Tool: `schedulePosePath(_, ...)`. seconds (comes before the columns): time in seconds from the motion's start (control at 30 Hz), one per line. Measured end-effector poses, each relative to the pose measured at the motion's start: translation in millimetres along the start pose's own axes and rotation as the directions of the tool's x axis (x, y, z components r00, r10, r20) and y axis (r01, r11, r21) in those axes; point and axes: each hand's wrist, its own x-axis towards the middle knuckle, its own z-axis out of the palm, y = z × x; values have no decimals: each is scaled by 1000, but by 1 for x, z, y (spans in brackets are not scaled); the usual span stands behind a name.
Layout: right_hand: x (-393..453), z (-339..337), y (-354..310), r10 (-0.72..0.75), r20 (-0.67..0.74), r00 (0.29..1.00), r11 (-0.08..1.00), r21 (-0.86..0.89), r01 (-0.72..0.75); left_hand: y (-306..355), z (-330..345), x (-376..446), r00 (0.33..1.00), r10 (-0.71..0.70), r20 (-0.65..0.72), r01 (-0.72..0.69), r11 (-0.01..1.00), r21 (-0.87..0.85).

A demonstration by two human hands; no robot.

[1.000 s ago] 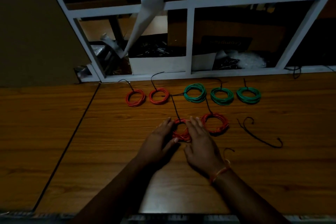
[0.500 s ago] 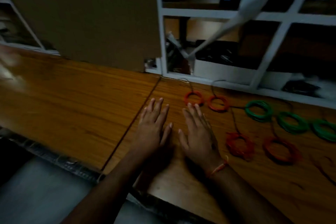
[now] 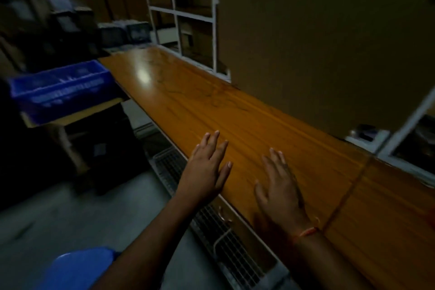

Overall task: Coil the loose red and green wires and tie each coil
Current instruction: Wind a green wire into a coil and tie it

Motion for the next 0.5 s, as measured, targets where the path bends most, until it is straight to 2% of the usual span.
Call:
schedulePosePath(0.13, 53, 30, -27, -11, 69, 998, 999, 31, 9, -56, -12, 7, 997, -74, -13, 73, 997, -18)
schedulePosePath(0.27, 106, 58, -43, 7, 129, 992, 996, 84, -18, -101, -9, 27, 991, -128, 31, 129, 991, -38)
schedulePosePath(0.37, 141, 78, -52, 31, 142, 989, 997, 69, -41, -126, -5, 54, 989, -116, 88, 119, 993, -23)
schedulePosePath(0.5, 216, 112, -49, 73, 142, 987, 997, 29, -78, -173, 15, 127, 984, -98, 149, 98, 995, 4)
